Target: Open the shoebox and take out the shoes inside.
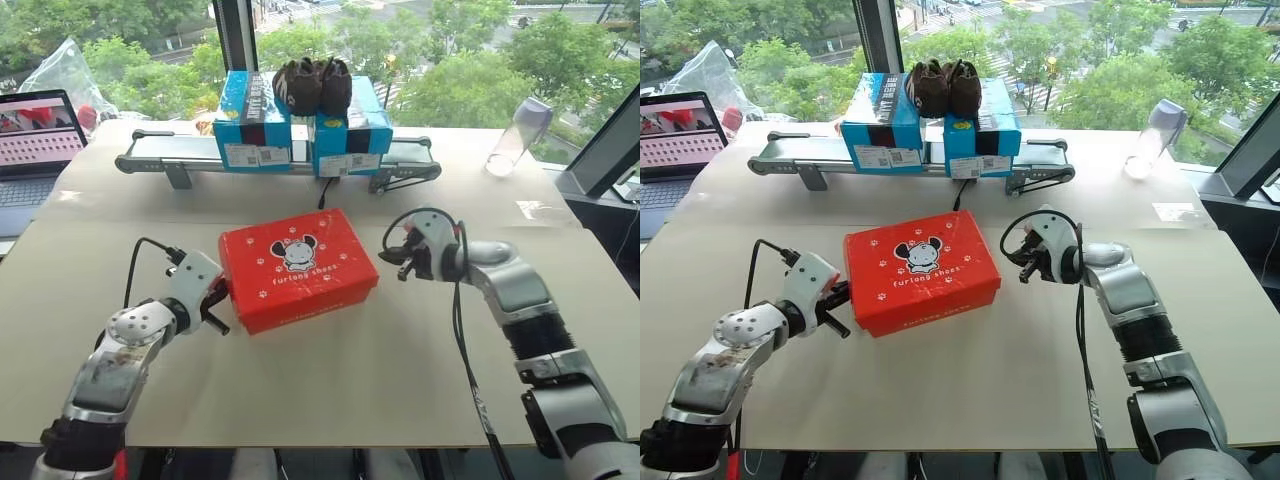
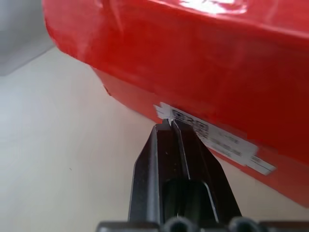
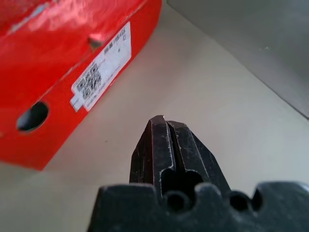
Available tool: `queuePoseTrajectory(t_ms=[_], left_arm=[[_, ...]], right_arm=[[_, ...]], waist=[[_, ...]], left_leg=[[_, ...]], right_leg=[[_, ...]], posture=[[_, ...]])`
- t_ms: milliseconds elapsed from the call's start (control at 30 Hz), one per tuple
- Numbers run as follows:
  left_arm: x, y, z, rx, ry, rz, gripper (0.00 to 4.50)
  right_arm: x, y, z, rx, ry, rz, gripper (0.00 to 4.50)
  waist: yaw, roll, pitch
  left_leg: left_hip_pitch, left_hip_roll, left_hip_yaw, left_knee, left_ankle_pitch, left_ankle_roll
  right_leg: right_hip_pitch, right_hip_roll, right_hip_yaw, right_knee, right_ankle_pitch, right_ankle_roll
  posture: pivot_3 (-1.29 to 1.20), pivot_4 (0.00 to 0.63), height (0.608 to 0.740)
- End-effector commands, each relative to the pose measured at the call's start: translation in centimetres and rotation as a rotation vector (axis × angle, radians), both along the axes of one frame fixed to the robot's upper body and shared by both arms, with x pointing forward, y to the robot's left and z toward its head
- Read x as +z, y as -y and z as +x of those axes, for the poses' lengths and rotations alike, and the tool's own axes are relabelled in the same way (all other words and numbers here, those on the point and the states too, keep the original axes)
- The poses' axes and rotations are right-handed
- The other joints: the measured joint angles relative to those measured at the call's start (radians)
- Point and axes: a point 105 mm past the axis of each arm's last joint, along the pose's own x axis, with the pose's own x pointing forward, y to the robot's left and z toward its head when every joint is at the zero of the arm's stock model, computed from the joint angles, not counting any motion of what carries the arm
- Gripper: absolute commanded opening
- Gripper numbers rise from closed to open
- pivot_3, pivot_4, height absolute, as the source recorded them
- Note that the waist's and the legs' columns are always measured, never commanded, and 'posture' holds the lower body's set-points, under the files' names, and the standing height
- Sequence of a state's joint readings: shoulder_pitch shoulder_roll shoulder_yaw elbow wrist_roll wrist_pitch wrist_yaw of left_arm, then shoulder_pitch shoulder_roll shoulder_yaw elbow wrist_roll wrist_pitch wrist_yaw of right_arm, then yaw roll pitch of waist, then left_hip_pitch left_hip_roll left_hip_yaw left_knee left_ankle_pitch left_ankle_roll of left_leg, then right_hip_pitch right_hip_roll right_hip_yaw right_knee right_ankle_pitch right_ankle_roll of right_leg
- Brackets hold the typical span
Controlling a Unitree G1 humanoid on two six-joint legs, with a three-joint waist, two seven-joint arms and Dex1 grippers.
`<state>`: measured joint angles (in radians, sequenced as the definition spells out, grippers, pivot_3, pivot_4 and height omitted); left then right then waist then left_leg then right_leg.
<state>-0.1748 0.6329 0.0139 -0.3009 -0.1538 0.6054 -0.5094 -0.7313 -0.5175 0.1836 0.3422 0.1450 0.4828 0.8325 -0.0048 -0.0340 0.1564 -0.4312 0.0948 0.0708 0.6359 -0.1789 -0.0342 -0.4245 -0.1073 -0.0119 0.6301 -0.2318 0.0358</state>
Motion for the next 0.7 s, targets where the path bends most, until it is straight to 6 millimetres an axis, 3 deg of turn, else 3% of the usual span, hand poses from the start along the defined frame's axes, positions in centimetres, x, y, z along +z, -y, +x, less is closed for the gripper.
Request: queuePoseTrajectory(t_ms=[33, 267, 567, 700], left_arm=[[1.4, 0.8, 0.6, -0.017, 0.071, -0.001, 0.05], [1.3, 2.4, -0.5, -0.084, 0.036, -0.049, 0.05], [0.6, 1.5, -6.1, -0.196, -0.144, -0.077, 0.05], [0.4, 1.2, -7.3, -0.200, -0.176, -0.071, 0.05]], right_arm=[[0.1, -1.2, 0.5, 0.041, 0.036, 0.019, 0.10], [-2.1, -3.4, -1.8, 0.163, -0.066, 0.072, 0.10], [-0.6, -5.3, -7.1, 0.296, -0.115, 0.094, 0.10], [-0.3, -5.8, -8.2, 0.315, -0.132, 0.094, 0.10]], waist=[[0.002, 0.000, 0.000], [0.006, 0.000, 0.000], [-0.004, 0.000, 0.000], [-0.007, 0.000, 0.000]], left_leg=[[0.000, 0.000, 0.000, 0.000, 0.000, 0.000], [0.000, 0.000, -0.001, 0.001, 0.000, 0.000], [0.001, 0.000, -0.001, 0.000, 0.000, 0.000], [0.002, 0.000, -0.001, 0.000, 0.000, 0.000]], right_leg=[[0.000, 0.000, 0.000, 0.000, 0.000, 0.000], [0.001, 0.000, 0.000, 0.001, 0.000, 0.000], [0.000, 0.000, 0.000, 0.002, 0.000, 0.000], [0.000, 0.000, 0.000, 0.002, -0.001, -0.001]], posture=[[0.00, 0.150, 0.740], [0.00, 0.150, 0.740], [0.00, 0.150, 0.740], [0.00, 0.150, 0.740]])
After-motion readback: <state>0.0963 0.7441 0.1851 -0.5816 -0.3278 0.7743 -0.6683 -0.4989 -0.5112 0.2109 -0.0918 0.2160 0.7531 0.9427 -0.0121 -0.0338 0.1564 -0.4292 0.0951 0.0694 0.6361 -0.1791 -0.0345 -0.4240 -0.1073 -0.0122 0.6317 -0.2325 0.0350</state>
